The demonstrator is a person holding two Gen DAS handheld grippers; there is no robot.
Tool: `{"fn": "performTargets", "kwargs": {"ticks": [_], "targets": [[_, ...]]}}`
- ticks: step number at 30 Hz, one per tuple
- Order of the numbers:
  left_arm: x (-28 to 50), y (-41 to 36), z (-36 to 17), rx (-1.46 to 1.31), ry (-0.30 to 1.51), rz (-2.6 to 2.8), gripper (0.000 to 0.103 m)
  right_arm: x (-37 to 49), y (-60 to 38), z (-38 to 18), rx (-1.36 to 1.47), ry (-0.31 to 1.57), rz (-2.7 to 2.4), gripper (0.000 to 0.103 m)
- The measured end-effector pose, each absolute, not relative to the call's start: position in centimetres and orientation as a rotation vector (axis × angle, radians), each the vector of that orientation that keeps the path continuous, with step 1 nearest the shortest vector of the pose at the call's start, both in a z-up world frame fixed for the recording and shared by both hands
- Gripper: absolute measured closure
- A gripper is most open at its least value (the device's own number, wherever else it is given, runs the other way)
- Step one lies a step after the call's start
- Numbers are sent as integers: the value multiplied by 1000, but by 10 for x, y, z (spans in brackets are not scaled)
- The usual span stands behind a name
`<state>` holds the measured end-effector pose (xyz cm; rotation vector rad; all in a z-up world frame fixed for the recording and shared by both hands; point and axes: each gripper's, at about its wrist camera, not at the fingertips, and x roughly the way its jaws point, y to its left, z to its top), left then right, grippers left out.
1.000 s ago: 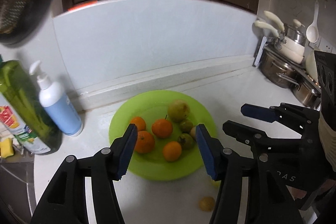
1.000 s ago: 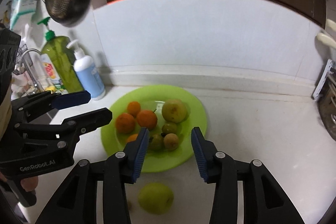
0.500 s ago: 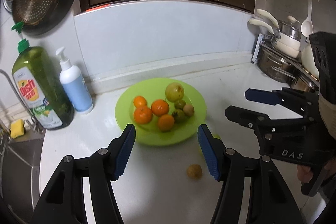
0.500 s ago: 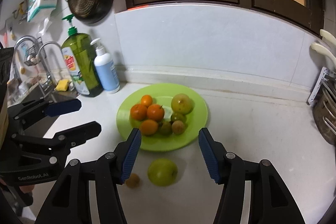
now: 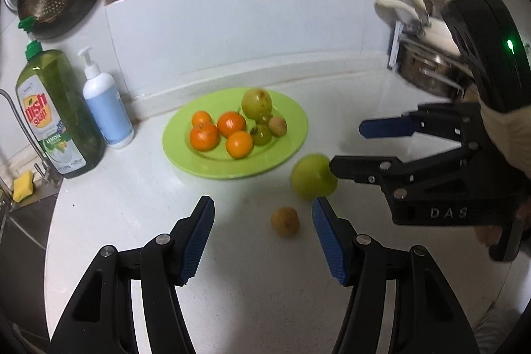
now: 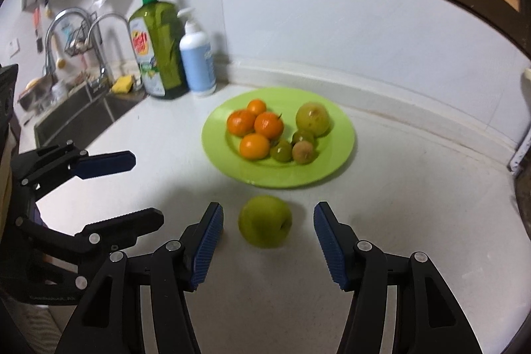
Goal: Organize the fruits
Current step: 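Withdraw both tools toward the green apple and another small brown fruit, then close the right tool on the green apple while the left tool grasps a small brown fruit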
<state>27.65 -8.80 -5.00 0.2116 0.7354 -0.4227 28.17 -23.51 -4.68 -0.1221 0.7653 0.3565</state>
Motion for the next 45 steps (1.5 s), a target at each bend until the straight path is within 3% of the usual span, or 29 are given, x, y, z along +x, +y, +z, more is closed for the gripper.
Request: {"fn": "performTargets", "kwargs": {"ticks": [24,29,45], "targets": [[310,-111,-105,252,862,-499,63,310,-232,-97,-192,875,462,45],[313,-111,-107,236,880,-515,75,315,-230,-100,-186,884,475,45],[318,-91,-100,179,880,-428,75,327,-223,-105,-150,892,472,45]]}}
